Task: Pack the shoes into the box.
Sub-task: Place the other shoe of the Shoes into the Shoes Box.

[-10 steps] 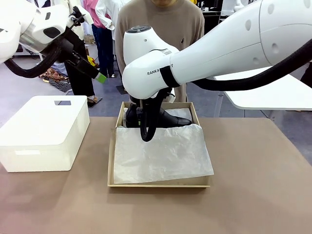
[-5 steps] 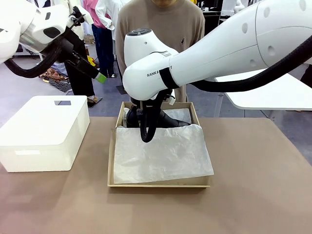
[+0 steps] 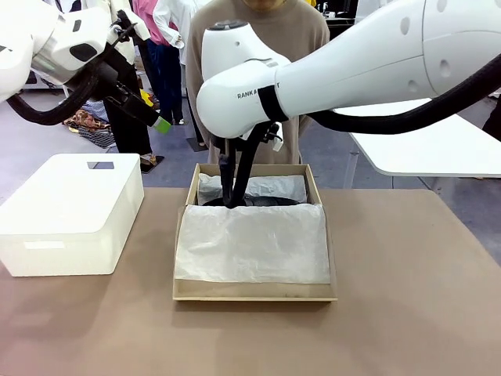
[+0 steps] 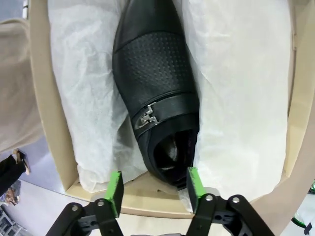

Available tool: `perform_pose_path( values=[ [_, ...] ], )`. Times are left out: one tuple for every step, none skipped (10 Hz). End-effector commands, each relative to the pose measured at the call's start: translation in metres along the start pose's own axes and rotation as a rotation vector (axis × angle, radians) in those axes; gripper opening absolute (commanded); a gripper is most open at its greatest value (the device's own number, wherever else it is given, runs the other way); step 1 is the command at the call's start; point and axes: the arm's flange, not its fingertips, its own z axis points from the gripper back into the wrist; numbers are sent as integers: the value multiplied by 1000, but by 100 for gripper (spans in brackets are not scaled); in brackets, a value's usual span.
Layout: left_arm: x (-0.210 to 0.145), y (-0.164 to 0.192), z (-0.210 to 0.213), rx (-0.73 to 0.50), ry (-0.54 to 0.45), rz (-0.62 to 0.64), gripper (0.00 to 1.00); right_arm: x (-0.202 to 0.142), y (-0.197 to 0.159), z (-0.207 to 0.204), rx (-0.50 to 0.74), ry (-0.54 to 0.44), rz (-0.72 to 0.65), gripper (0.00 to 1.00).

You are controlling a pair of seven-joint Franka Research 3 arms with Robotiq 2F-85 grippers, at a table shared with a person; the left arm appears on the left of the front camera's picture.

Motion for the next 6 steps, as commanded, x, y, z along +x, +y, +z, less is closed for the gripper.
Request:
perform_pose_path(
  values=[
    [-2,2,0,-17,-15,-8,100,4,1,15,-12,0,-38,100],
    [-2,2,0,-17,-15,-8,100,6,2,20,-18,7,-37,100],
    [-2,2,0,-17,-15,-8,100,7,1,21,-34,18,-32,100],
    [-2,2,0,-17,-15,-8,100,9,-2,23,-39,21,-22,100],
    [-2,2,0,-17,-15,-8,100,13,-6,27,-24,14,-25,100],
    [-2,2,0,-17,-15,-8,100,19,-10,32,-20,17,-24,100]
  ],
)
